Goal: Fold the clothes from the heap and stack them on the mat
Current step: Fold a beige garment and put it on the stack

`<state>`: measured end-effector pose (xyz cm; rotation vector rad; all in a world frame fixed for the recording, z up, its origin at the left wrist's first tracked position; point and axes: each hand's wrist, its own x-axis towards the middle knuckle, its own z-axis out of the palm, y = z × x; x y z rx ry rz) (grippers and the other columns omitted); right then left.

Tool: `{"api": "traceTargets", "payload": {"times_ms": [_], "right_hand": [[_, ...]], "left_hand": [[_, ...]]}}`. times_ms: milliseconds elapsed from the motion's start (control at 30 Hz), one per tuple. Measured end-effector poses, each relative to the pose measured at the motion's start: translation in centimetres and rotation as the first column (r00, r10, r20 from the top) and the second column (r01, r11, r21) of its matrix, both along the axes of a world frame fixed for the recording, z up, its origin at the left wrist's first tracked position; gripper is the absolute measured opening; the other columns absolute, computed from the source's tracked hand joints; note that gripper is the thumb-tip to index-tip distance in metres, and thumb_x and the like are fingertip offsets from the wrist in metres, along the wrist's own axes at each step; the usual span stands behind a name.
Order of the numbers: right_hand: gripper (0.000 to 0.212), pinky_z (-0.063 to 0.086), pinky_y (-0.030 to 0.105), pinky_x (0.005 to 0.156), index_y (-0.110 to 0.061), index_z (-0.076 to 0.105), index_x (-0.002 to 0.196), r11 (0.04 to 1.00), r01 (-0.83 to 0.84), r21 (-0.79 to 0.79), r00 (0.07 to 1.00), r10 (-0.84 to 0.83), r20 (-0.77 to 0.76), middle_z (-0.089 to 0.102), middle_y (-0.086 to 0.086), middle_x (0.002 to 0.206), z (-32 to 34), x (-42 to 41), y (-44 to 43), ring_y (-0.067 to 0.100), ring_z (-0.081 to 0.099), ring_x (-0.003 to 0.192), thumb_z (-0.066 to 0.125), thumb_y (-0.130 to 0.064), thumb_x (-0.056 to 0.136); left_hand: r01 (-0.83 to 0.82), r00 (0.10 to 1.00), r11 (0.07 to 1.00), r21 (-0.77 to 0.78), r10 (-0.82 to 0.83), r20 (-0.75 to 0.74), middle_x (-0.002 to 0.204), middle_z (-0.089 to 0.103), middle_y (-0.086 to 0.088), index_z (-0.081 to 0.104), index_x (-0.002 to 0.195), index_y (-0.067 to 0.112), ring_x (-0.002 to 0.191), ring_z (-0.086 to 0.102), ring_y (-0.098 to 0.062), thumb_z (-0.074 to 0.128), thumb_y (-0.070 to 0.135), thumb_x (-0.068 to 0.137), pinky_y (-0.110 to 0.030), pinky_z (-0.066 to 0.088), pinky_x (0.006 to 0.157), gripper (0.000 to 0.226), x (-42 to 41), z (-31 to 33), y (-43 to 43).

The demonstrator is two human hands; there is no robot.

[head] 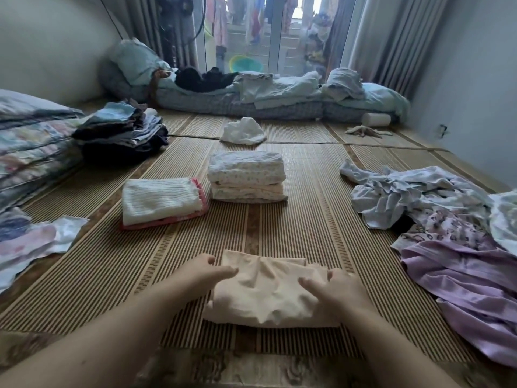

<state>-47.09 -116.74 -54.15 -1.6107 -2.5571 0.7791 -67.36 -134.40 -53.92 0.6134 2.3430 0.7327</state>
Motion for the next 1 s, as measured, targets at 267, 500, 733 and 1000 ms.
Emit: {"api": "traceTargets", "payload": {"times_ms": [267, 500, 733, 1000], "right_hand": [[0.027, 0.046, 0.03, 0.07, -0.02, 0.052, 0.103, 0.995, -0.084, -0.044, 0.986, 0.077, -0.146, 0.062, -0.003, 0.098, 1.0, -0.4, -1.1, 0.011, 0.056, 0.082, 0.061, -0.04, 0.086], [0.059, 0.049, 0.022, 0.085, -0.032, 0.056, 0.129, 0.903, -0.309, -0.297, 0.93, 0.222, -0.294, 0.06, -0.014, 0.107, 2.1, 1.2, -1.1, 0.003, 0.059, 0.097, 0.074, -0.018, 0.075], [0.046, 0.041, -0.001, 0.066, -0.031, 0.068, 0.109, 0.906, -0.342, -0.25, 0.872, 0.206, -0.445, 0.065, -0.023, 0.093, 3.0, 0.3, -1.0, -0.016, 0.061, 0.079, 0.078, -0.007, 0.071], [0.064, 0.048, 0.01, 0.059, -0.036, 0.057, 0.118, 0.906, -0.416, -0.077, 0.696, 0.263, -0.668, 0.063, -0.014, 0.1, 7.5, -10.5, -0.2, -0.003, 0.066, 0.072, 0.06, 0.014, 0.078]], "left_hand": [[-0.02, 1.0, 1.0, -0.004, 0.02, -0.005, 0.096, 0.059, 0.008, 0.051, 0.127, 0.021, 0.082, 0.06, -0.008, 0.072, 0.032, 0.071, -0.021, 0.048, 0.062, 0.061, 3.7, 0.6, -0.2], [-0.044, 0.931, 0.959, 0.28, -0.063, 0.359, 0.141, 0.042, 0.002, 0.037, 0.144, 0.036, 0.093, 0.065, -0.017, 0.065, -0.001, 0.072, -0.023, 0.055, 0.068, 0.086, 3.9, 0.5, -1.5], [-0.078, 0.917, 0.911, 0.404, -0.093, 0.387, 0.111, 0.062, -0.002, 0.071, 0.095, 0.032, 0.091, 0.066, -0.014, 0.053, -0.002, 0.056, -0.016, 0.05, 0.062, 0.054, 2.6, 1.0, -1.6], [-0.15, 0.944, 0.717, 0.681, -0.101, 0.315, 0.116, 0.059, -0.008, 0.063, 0.111, 0.032, 0.08, 0.071, -0.017, 0.052, 0.0, 0.054, -0.026, 0.055, 0.061, 0.066, -6.3, 5.7, -3.2]]}}
